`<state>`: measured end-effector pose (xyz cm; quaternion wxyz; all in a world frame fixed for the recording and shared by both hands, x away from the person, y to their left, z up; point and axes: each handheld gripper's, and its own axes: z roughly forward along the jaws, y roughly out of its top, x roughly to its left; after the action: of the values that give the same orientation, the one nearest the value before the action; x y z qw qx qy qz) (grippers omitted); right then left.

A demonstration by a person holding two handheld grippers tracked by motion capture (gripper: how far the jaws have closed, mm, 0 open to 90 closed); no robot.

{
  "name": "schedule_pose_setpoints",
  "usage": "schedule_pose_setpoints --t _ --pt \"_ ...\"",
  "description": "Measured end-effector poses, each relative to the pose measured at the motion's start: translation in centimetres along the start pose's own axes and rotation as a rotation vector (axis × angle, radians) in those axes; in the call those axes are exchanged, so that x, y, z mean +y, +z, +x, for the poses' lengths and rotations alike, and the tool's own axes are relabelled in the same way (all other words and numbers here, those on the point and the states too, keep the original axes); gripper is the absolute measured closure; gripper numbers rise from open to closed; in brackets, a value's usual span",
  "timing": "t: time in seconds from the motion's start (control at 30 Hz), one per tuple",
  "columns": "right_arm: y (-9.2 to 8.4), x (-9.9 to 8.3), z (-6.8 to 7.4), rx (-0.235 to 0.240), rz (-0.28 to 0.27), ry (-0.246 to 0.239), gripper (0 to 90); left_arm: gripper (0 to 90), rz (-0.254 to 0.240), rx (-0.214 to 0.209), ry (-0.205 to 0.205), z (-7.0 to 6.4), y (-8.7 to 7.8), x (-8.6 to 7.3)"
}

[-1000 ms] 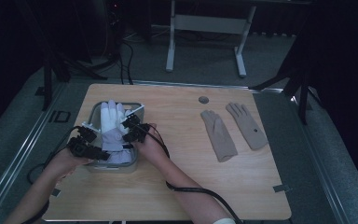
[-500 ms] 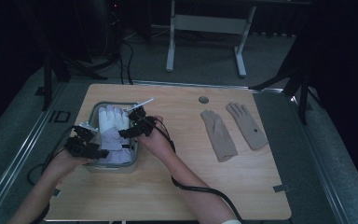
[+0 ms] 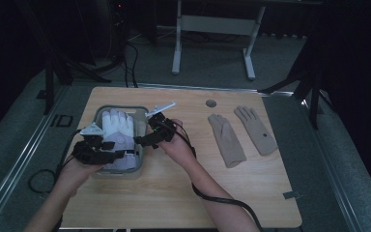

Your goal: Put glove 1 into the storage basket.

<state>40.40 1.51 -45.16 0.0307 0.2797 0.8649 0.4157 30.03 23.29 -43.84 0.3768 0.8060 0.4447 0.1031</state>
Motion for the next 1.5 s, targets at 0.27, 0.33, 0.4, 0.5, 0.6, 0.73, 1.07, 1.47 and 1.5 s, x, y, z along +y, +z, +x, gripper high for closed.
schedule_pose_setpoints --t 0.27,0.33,0.4,0.5,0.6,0.73,1.07,1.47,1.5 --pt "-3.1 -1.4 -1.4 -0.041 -0.030 -0.011 13.8 43.9 -0.069 -0.061 0.035 -3.6 2.1 0.6" --pt "-3.5 -1.7 -1.6 -0.040 -0.033 -0.011 13.8 43.9 -0.073 -0.063 0.039 -3.9 2.3 0.6" --pt "-4.7 -2.7 -2.2 -0.045 -0.043 -0.004 13.8 43.9 -0.101 -0.081 0.060 -5.2 2.9 0.5" --pt "-5.7 -3.7 -2.7 -0.032 -0.046 0.003 13.6 43.8 -0.115 -0.091 0.073 -6.0 3.4 0.4" --pt "-6.8 -4.6 -3.3 -0.034 -0.055 0.002 13.6 43.8 -0.143 -0.115 0.103 -7.4 4.2 0.2" --pt "-8.0 -5.7 -4.2 -0.040 -0.064 0.018 13.6 41.9 -0.163 -0.150 0.125 -8.7 5.3 0.0" --pt "-10.5 -8.6 -5.9 -0.086 -0.068 0.027 12.4 19.9 -0.168 -0.212 0.144 -10.3 8.0 -0.7" --pt "-12.4 -13.0 -7.9 -0.124 -0.072 0.020 15.1 14.5 -0.234 -0.224 0.218 -12.2 10.6 -2.8" --pt "-12.6 -13.4 -8.2 -0.127 -0.073 0.018 16.4 14.5 -0.231 -0.220 0.227 -12.3 10.9 -3.0"
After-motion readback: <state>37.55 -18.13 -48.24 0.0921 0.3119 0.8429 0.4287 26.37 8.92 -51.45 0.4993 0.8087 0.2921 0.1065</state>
